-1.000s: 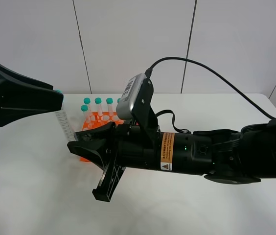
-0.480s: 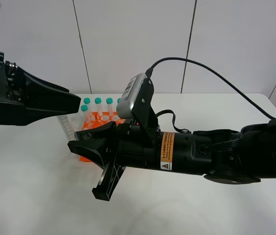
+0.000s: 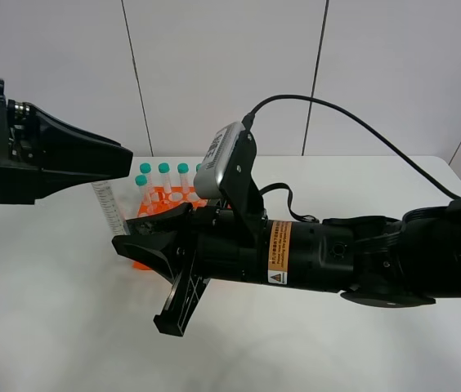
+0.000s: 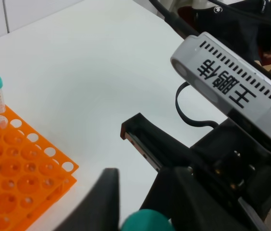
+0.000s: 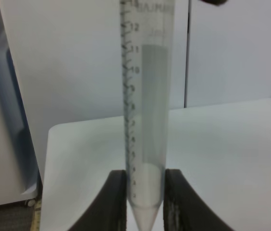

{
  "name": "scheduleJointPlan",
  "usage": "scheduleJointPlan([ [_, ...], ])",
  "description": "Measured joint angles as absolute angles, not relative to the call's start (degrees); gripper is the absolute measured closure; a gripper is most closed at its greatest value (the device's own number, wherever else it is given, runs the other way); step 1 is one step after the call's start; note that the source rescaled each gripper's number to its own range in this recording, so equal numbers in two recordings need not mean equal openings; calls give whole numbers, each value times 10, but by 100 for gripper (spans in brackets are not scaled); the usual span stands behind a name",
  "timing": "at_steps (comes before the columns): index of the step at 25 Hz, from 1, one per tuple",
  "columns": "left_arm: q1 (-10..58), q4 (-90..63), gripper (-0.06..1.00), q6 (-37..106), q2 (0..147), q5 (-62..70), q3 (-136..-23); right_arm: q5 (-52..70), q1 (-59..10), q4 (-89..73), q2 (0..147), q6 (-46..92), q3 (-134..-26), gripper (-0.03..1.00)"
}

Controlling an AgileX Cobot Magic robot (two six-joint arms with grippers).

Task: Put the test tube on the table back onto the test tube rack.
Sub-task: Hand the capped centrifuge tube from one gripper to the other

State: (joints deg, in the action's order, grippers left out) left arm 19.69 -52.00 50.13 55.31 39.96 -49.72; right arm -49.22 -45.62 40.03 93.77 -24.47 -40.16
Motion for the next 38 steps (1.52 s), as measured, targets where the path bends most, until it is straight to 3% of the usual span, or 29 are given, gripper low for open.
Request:
scheduleJointPlan([
  [14, 197, -519, 93, 501, 553, 394, -497, -492, -456, 398, 938, -232, -402, 65],
  [16, 197, -519, 93, 501, 553, 394, -497, -491, -456, 397, 938, -230, -402, 58],
  [19, 197, -521, 93, 501, 553, 393, -497, -485, -456, 395, 938, -229, -402, 30],
  [21, 197, -522, 93, 501, 553, 393, -497, -485, -456, 390, 938, -229, -402, 17],
  [24, 197, -523, 93, 501, 553, 393, -497, -479, -456, 383, 938, -216, -402, 11],
  [35, 197, -525, 93, 501, 553, 374, -497, -230, -452, 312, 938, -47, -402, 10],
  [38, 197, -525, 93, 501, 553, 374, -497, -189, -431, 258, 938, 0, -402, 17],
])
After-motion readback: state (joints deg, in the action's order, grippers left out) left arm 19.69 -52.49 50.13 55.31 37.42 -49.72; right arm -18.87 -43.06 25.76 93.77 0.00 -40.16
